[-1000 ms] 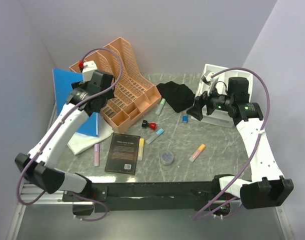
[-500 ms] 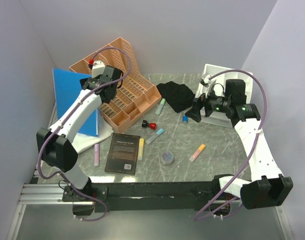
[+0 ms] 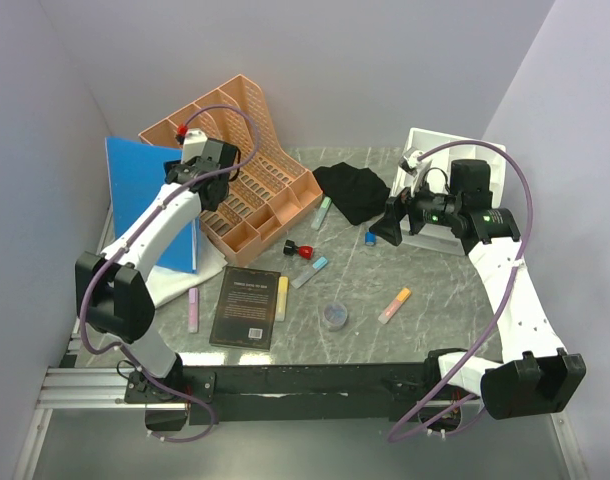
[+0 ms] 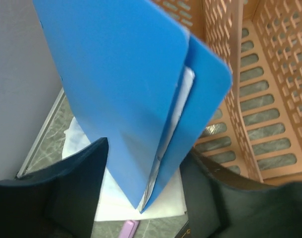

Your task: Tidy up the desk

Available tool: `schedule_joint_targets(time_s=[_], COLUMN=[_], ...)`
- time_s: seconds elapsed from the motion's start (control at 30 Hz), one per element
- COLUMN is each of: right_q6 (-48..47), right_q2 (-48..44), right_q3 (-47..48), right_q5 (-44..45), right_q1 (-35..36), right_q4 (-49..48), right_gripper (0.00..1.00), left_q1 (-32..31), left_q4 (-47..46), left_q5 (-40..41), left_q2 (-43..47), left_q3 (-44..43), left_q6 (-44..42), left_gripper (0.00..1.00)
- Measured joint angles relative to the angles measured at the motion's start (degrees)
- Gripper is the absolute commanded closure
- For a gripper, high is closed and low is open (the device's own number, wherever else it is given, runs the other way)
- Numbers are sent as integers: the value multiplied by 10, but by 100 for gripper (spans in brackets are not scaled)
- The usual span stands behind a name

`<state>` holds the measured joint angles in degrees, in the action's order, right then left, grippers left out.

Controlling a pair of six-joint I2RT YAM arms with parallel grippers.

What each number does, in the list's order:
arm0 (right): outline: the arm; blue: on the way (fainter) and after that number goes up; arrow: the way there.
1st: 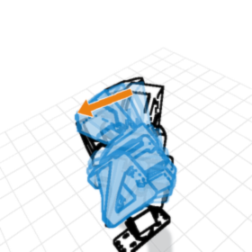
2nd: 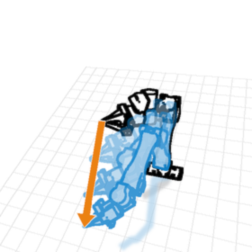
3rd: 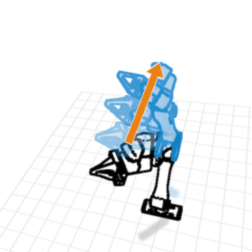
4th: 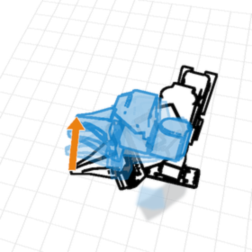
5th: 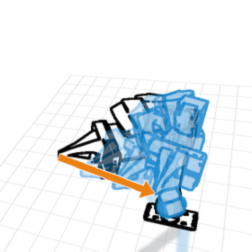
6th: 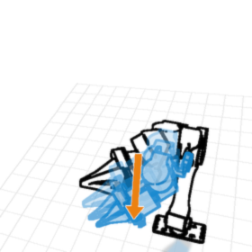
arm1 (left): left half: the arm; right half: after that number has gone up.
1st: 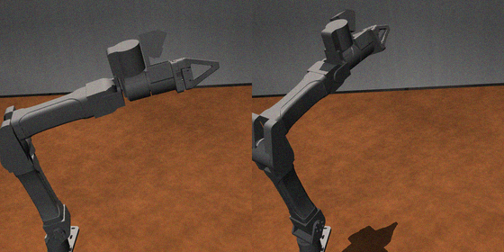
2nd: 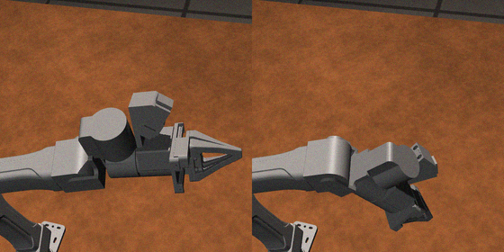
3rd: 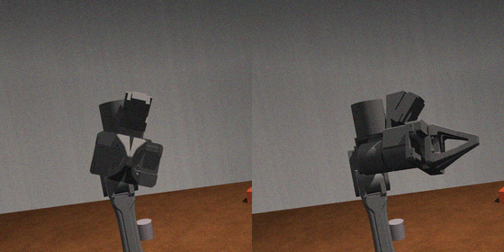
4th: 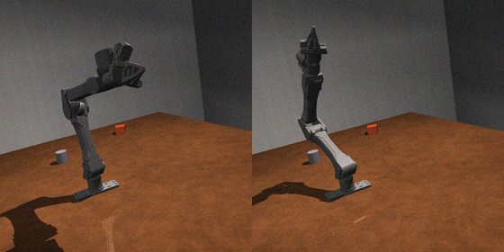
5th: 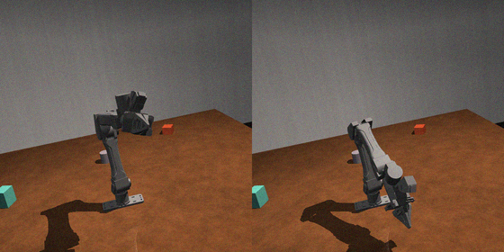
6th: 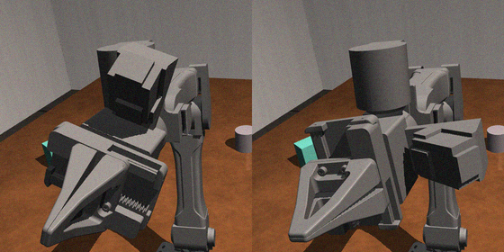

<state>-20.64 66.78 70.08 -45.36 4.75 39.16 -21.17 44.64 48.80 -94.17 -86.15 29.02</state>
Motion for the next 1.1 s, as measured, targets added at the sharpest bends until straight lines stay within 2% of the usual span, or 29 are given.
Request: schedule_joint_targets(time_s=[0.07, 0.1, 0.17, 0.2, 0.27, 0.3, 0.33, 0.63, 0.9, 1.1], right_q6=[0, 0, 0, 0, 0, 0, 0, -34, -69, -65], right_q2=[0, 0, 0, 0, 0, 0, 0, 11, 53, 96], right_q3=[0, 0, 0, 0, 0, 1, 1, 32, 88, 145], right_q5=[-2, -3, -4, -5, -6, -7, -7, -12, -17, -19], right_q1=[0, 1, 3, 4, 5, 6, 6, 33, 124, 187], right_q4=[0, 0, 0, 0, 0, 0, 0, 46, 92, 97], right_gripper=[0, 0, 0, 0, 0, 0, 0, 0, 0, 0], left_q1=[3, 3, 3, 3, 3, 3, 3, 5, 5, 3], left_q4=[-11, -15, -23, -27, -38, -40, -42, 0, 4, 4], left_q5=[2, 3, 5, 7, 9, 11, 12, -28, -160, -233], left_q2=[0, 0, 0, 0, 3, 7, 11, 125, 342, 412], left_q3=[0, 0, 1, 2, 7, 13, 18, 37, 73, 63], left_q6=[-10, -12, -18, -23, -30, -33, -35, -27, -19, -13], left_gripper=[50, 60, 69, 79, 88, 96, 99, 99, 99, 99])
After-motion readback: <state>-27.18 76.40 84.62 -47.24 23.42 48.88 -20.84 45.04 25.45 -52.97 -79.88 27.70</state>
